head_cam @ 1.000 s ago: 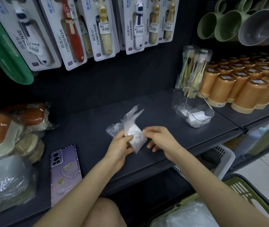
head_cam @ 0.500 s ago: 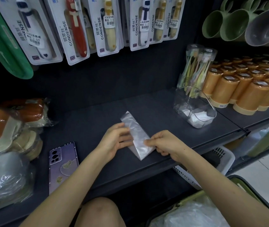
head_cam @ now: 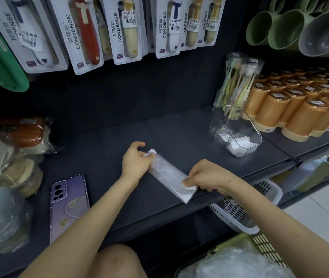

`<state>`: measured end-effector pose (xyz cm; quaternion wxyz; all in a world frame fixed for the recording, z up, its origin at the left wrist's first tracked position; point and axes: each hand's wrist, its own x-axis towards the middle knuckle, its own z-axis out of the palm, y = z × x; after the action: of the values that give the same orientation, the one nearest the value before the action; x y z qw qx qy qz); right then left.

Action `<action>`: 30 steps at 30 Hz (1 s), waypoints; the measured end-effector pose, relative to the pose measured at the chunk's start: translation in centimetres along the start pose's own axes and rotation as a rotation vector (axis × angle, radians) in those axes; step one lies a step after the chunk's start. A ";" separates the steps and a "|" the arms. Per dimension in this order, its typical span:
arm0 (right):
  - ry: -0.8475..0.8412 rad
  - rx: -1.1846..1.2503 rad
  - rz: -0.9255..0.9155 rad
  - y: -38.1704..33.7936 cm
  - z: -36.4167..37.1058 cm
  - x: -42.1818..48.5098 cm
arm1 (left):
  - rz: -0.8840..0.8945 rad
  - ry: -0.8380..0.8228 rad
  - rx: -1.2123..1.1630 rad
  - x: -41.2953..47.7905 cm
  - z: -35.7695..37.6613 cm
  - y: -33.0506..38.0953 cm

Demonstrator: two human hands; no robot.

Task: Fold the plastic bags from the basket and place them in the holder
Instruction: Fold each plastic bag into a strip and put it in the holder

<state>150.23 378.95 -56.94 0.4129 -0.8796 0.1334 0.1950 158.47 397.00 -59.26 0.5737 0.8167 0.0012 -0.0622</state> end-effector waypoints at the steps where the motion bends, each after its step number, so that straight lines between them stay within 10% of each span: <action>1: -0.010 -0.015 0.002 0.1 -0.2 -0.1 | 0.004 -0.007 0.010 -0.1 0.0 0.0; 6: -0.056 -0.097 0.016 0.5 -1.5 -0.7 | 0.094 0.034 0.112 -0.4 -0.7 -0.6; 11: -0.107 -0.163 0.010 0.2 -2.0 -0.8 | 0.919 -0.096 0.712 -1.7 -0.1 -2.3; 18: -0.027 -0.150 0.021 -0.2 -2.6 -1.6 | 0.640 -0.450 0.990 -2.9 1.6 -2.0; 23: 0.759 -0.569 -0.365 2.1 1.4 -2.1 | 0.455 -0.327 1.034 -4.5 3.5 -1.5; 27: 0.671 -0.729 -0.446 5.1 4.9 -0.8 | 0.340 -0.247 1.066 -4.9 4.4 -1.2; 30: 0.634 -0.743 -0.415 5.8 5.0 -0.7 | 0.575 -0.208 1.113 -4.6 3.8 -1.6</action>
<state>146.13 379.23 -63.44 0.0425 -0.9903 -0.0032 -0.1323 153.42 394.28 -61.54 0.0541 0.9501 -0.3062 0.0241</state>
